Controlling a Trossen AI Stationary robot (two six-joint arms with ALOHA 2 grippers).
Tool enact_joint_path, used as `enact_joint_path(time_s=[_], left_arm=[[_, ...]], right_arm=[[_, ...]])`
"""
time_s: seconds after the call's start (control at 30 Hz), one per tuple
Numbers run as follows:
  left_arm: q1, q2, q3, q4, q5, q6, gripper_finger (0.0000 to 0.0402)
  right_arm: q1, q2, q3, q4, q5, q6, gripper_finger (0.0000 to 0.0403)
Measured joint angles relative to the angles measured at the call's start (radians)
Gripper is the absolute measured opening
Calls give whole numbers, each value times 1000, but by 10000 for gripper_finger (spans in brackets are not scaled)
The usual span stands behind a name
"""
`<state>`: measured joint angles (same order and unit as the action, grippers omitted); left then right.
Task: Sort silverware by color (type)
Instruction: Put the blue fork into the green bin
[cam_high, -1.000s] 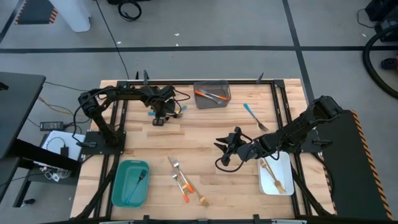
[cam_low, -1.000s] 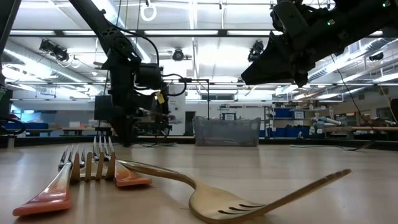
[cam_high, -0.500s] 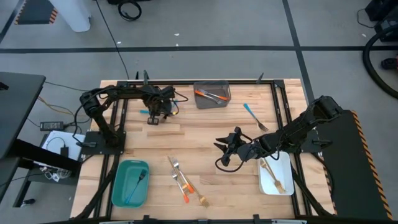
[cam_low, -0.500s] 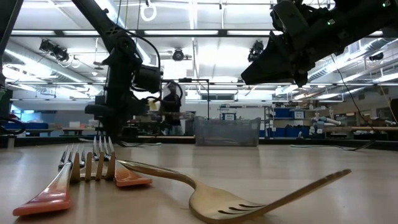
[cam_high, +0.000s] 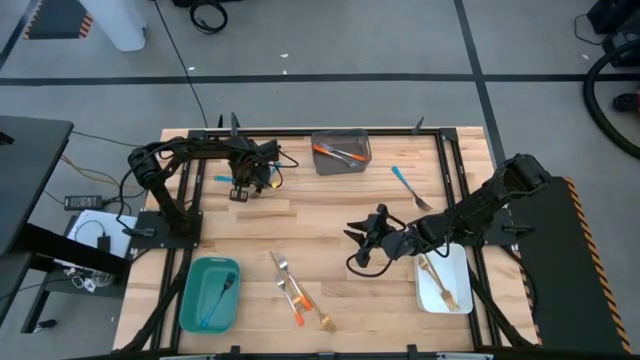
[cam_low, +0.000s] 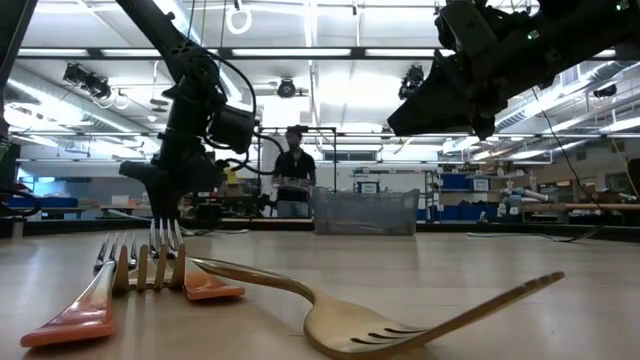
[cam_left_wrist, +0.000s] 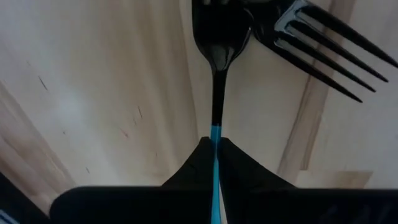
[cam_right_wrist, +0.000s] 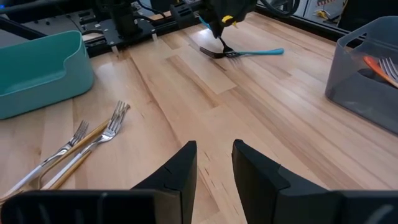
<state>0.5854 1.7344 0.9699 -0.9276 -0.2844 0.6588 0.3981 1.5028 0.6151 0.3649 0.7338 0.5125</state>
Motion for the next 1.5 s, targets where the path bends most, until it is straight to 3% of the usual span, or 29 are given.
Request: enact_joint_path(time_s=[0.33,0.6,0.9,1.23,1.5], left_arm=[[0,-1,0,-94,-57,-61,14],[-16,-1,1,-195,-119,-254,15],[-81,-2,1,-275,-124,-433,24],[-164,-2,1,-284,-134,-474,26],[-220,-2,1,-394,-135,-562,26]], right_arm=[[0,0,0,0,0,0,109],[0,0,0,0,0,0,109],[0,0,0,0,0,11,109],[0,0,0,9,1,19,109],[0,0,0,43,0,18,109]])
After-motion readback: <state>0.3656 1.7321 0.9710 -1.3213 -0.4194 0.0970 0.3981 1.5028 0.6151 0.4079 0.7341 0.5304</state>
